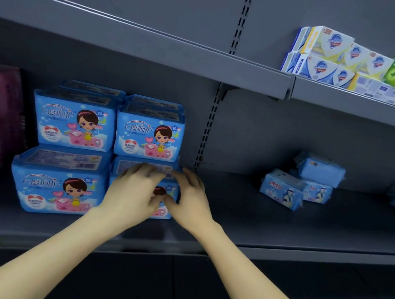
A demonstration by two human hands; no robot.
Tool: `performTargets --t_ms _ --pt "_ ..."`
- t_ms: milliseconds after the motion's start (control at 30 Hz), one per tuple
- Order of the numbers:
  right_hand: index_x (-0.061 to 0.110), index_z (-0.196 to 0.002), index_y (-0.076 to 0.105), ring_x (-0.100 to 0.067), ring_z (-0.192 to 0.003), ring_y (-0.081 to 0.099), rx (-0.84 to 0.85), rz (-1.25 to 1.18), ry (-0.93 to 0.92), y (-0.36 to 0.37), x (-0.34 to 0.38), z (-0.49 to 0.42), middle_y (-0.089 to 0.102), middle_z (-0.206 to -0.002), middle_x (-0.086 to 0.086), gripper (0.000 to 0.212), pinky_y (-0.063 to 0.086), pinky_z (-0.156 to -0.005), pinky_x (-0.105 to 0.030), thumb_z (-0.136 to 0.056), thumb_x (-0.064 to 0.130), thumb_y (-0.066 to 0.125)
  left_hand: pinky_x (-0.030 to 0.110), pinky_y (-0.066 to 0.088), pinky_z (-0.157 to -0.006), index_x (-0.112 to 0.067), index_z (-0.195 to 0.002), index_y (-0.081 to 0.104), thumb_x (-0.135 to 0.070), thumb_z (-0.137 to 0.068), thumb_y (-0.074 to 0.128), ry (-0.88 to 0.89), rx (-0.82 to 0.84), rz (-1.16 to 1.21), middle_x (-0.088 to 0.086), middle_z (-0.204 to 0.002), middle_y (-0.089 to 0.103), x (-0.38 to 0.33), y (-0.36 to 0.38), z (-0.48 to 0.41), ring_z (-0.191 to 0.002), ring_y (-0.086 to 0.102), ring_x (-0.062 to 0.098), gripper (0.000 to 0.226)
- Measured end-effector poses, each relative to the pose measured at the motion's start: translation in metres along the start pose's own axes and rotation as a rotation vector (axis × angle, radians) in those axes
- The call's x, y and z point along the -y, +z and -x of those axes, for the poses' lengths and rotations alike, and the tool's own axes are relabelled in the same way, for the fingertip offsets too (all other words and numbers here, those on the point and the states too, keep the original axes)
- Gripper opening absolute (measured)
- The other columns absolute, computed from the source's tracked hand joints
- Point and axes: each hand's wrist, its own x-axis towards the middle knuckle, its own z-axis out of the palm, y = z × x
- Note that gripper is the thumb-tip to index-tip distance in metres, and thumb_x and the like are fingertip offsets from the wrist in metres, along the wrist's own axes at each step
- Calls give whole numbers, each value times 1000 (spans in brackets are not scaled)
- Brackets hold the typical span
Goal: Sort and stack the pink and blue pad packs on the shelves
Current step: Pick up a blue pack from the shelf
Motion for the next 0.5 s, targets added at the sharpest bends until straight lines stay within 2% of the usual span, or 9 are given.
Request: performTargets --t_ms 167,300,500 --pt "14 -140 37 -30 -135 28 -26 49 55 -15 -26 10 38 -144 -11 61 24 -112 -37 -85 24 60 36 40 -98 -21 -138 42 -27 -87 56 49 33 32 1 -138 45 -29 12 -9 -129 38 23 53" --pt "15 -137 41 -33 -129 36 -40 87 127 -33 -55 24 47 -137 -11 60 30 -107 -43 -81 32 53 35 42 -98 -24 -140 37 -31 -88 53 74 77 32 -1 -140 42 -53 26 -20 -128 38 22 55" --pt "15 -138 39 -31 -130 34 -66 150 226 -72 -104 49 45 -138 -9 60 30 -107 -42 -83 30 58 35 38 -102 -26 -142 32 -35 -89 50 136 150 1 -3 -143 38 -105 51 -41 -129 37 21 56"
